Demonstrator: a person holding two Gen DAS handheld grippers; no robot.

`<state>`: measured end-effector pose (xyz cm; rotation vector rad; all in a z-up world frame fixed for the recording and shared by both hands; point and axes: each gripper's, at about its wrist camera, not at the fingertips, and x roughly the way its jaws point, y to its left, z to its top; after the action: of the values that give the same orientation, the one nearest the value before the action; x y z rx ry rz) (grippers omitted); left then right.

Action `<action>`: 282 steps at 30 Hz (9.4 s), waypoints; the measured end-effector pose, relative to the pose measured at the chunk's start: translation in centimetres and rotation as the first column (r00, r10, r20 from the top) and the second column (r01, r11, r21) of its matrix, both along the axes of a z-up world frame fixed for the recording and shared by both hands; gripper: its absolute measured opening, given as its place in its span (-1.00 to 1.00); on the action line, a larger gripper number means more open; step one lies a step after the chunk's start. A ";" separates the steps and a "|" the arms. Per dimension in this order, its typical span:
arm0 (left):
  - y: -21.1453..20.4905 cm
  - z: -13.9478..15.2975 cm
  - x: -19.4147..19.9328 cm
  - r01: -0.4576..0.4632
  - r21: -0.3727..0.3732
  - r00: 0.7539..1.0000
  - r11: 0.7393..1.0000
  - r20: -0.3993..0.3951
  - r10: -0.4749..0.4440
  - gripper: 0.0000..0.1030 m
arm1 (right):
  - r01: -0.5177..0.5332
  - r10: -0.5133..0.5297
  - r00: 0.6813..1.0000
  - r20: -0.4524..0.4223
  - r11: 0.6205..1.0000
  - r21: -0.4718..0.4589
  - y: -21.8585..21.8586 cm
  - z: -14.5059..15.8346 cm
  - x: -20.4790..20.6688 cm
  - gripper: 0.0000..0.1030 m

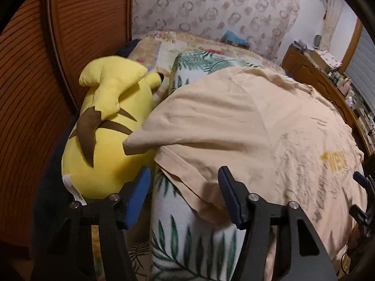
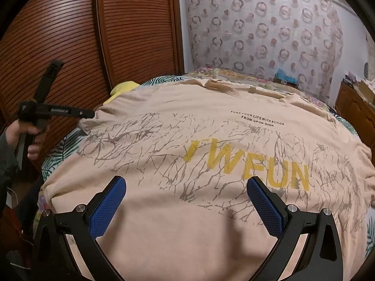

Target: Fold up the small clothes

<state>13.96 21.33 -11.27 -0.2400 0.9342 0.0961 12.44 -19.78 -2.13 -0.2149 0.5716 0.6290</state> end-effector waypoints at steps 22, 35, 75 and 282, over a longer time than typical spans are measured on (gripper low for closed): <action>-1.1 3.5 1.5 0.043 0.197 0.997 0.979 0.050 -0.054 -0.94 | 0.009 -0.006 0.998 -0.057 0.999 0.047 -0.4 -0.5 0.9 0.97; 3.3 -0.6 3.5 0.021 0.069 0.999 0.997 -0.040 -0.018 -0.02 | 0.001 0.003 0.998 -0.061 0.998 0.055 -0.7 -0.6 0.9 0.97; -11.8 8.7 2.3 0.356 0.239 0.913 0.903 0.115 -0.390 0.17 | -0.006 0.012 0.997 -0.070 0.997 0.079 -1.7 -0.3 1.1 0.97; -26.5 2.2 4.0 0.481 0.116 0.865 0.869 0.100 -0.492 0.99 | 0.327 -0.318 0.923 -0.217 0.945 0.007 -10.6 0.2 13.9 -0.06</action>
<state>18.00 -5.21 -9.08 0.0781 0.8370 -0.3445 26.32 -30.39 -1.90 -0.0092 0.7811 0.3440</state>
